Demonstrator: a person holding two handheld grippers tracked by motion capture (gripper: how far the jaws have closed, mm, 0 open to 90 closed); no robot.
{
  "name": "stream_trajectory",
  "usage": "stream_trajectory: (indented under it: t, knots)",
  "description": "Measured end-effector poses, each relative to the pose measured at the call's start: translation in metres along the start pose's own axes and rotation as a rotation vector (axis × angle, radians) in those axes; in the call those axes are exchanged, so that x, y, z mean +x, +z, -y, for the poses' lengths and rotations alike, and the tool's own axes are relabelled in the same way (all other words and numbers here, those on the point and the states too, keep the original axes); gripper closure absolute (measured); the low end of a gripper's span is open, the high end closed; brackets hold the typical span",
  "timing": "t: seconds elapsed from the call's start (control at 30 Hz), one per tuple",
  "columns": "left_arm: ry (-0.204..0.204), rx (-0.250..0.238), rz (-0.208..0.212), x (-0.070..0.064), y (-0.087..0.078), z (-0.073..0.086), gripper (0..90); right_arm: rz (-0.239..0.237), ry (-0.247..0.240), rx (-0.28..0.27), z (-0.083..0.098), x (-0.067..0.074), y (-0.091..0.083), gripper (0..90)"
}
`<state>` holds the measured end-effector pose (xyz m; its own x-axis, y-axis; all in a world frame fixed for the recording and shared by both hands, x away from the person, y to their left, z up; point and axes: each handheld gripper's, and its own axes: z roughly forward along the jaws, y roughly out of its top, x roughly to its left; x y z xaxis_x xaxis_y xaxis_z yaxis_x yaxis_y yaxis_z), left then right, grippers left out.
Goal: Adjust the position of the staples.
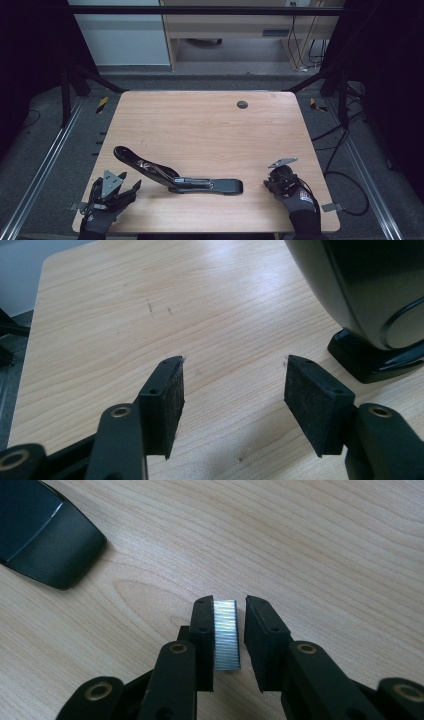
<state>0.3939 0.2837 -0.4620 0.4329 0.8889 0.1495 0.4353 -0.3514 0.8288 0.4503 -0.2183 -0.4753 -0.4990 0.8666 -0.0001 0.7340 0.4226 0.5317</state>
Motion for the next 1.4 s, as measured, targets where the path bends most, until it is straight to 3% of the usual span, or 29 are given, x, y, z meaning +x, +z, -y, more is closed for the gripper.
stream_trajectory:
  t: [0.47,0.53,0.67,1.0,1.23,1.4]
  knots:
    - [0.0,0.001,0.001,0.0,0.0,0.0,40.6,-0.01,0.012,0.013,-0.002,0.0,0.002,77.9]
    - [0.0,0.001,0.001,0.0,0.0,0.0,40.6,-0.002,0.001,0.004,-0.002,-0.001,0.002,78.0]
    - [0.0,0.001,0.001,0.0,0.0,0.0,40.6,-0.029,-0.001,-0.031,-0.002,-0.001,-0.003,78.0]
    - [0.001,0.001,0.001,0.0,0.0,0.0,40.6,-0.047,-0.094,-0.101,-0.005,0.003,-0.011,78.0]
    - [0.003,0.005,0.004,0.0,0.001,0.0,40.6,-0.093,-0.164,-0.158,-0.012,0.01,-0.016,78.1]
    - [0.006,0.006,0.004,0.0,0.001,0.0,40.6,-0.12,-0.182,-0.181,-0.016,0.013,-0.018,78.2]
